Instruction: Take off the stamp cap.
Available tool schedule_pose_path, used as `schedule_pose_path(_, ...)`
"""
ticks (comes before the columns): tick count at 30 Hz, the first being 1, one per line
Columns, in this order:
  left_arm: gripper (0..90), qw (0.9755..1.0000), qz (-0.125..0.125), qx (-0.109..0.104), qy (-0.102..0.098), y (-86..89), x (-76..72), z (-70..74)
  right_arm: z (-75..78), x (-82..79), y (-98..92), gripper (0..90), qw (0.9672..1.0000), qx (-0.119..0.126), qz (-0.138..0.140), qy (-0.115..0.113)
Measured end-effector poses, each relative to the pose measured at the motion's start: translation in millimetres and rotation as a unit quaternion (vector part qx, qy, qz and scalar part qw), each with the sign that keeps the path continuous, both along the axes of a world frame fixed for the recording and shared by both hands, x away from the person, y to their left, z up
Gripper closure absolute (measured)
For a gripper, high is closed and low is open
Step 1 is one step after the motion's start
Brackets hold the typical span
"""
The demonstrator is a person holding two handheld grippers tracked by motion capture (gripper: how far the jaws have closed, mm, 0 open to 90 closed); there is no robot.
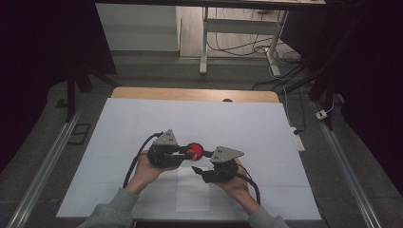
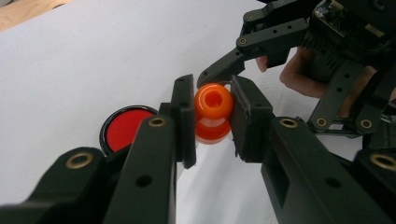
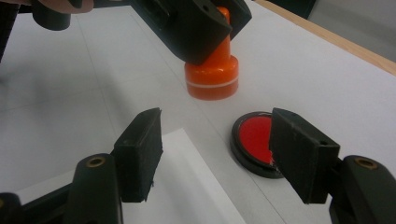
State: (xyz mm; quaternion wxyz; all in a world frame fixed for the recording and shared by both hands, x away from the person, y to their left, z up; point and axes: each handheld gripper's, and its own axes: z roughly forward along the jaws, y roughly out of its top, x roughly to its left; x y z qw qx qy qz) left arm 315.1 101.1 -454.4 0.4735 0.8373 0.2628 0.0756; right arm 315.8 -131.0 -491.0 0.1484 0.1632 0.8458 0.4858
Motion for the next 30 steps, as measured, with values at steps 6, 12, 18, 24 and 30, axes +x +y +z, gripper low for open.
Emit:
schedule_pose_path(6,72.4,1.0000,-0.001,0.000,0.001,-0.5,-0.2,-0.1,0.5,0.4,2.1,35.2,1.0000,0.005,0.000,-0.003)
schedule_pose_path(12,72.4,1.0000,-0.002,0.000,0.001,-1.4,-0.3,-0.6,-0.1,0.5,5.2,36.9,1.0000,0.004,0.002,-0.003)
schedule_pose_path(18,72.4,1.0000,-0.003,0.002,0.001,-2.3,-0.4,-1.2,-0.6,1.1,7.5,39.0,1.0000,0.000,0.000,-0.001)
schedule_pose_path(24,72.4,1.0000,-0.003,0.003,0.001,-2.9,-0.5,-1.6,0.1,0.9,9.6,42.6,1.0000,0.000,0.000,-0.001)
schedule_pose_path(30,72.4,1.0000,-0.003,0.002,0.001,-3.2,-0.5,-2.0,0.6,1.2,10.6,47.7,1.0000,0.000,-0.003,-0.005)
